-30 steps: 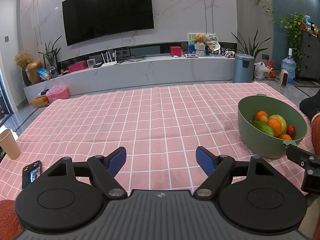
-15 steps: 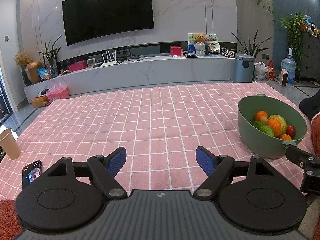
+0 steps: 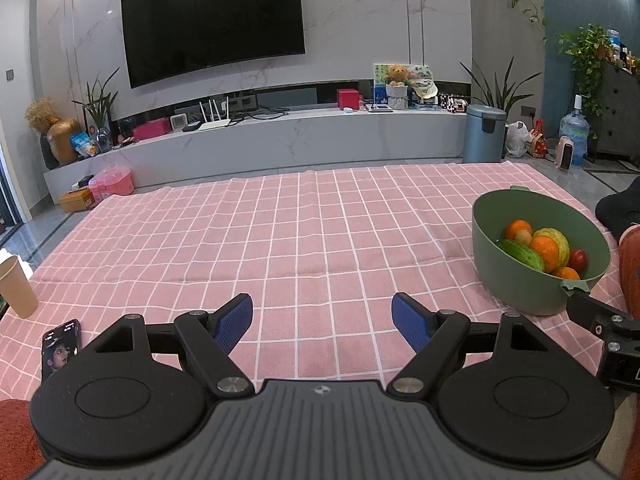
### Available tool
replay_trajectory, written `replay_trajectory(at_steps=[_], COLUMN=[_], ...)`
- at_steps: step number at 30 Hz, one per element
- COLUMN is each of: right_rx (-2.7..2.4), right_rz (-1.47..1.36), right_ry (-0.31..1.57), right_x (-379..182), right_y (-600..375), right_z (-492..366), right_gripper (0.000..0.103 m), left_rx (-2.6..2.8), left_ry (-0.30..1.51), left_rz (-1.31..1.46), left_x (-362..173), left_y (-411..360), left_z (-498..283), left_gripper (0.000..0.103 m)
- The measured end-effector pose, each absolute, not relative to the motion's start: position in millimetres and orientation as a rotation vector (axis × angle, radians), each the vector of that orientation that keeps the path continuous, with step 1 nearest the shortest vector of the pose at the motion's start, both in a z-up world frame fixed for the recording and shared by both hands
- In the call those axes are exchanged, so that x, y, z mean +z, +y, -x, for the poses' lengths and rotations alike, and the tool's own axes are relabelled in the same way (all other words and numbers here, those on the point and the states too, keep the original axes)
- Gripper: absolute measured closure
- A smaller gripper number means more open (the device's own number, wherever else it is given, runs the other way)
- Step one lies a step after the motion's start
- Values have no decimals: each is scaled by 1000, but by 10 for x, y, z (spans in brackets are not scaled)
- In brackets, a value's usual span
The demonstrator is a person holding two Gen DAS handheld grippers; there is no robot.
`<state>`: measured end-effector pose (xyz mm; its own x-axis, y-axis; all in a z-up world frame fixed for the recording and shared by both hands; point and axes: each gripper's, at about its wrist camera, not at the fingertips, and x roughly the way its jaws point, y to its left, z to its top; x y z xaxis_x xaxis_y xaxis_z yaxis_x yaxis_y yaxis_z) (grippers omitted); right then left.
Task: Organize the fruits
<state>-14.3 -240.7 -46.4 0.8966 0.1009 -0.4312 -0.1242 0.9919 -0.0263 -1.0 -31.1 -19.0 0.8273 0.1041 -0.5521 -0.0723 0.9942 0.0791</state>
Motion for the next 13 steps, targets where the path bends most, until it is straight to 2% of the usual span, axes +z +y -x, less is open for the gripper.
replay_trajectory(at_steps=[13], right_rx=[119], right_rz=[56], right_ry=[449], right_x=[-470], right_y=[-2419], right_z=[133], right_gripper=[5], left_rx=[83], left_ry=[580], left_rz=[-62], left_x=[-112], left_y=[-321], left_z=[7], left_gripper=[10])
